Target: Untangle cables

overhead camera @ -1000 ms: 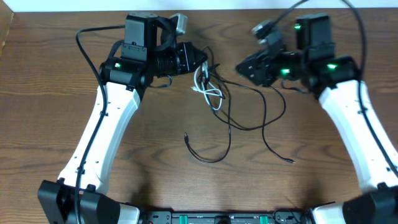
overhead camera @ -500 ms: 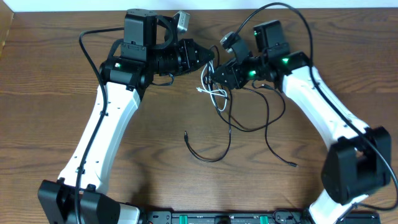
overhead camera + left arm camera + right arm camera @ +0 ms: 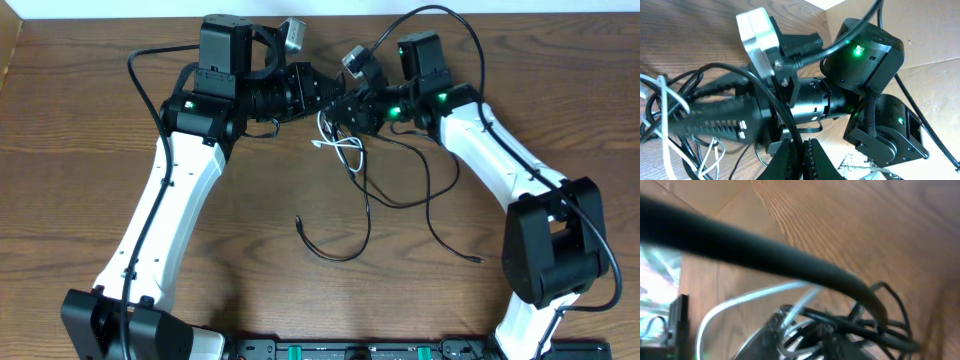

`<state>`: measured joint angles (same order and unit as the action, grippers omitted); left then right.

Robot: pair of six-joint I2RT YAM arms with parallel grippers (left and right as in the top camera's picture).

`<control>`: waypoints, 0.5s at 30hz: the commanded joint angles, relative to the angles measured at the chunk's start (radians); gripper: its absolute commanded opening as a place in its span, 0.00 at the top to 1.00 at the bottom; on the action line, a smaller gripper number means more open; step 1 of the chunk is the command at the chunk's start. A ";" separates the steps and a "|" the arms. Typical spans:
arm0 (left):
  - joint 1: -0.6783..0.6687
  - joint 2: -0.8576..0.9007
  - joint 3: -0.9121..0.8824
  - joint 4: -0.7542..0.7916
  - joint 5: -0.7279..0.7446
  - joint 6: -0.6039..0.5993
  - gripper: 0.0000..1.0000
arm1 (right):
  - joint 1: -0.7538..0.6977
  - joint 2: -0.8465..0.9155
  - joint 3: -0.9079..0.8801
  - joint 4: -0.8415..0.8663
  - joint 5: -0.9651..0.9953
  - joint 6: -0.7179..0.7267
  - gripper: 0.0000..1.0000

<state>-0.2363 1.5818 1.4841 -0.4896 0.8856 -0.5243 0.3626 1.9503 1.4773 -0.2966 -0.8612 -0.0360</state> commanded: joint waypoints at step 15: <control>0.005 -0.007 0.007 -0.150 -0.550 0.018 0.92 | -0.048 -0.107 0.005 -0.207 -0.015 0.031 0.99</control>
<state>-0.2363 1.5822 1.4841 -0.6022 0.6079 -0.5198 0.3256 1.9335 1.4769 -0.4629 -0.8291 0.0498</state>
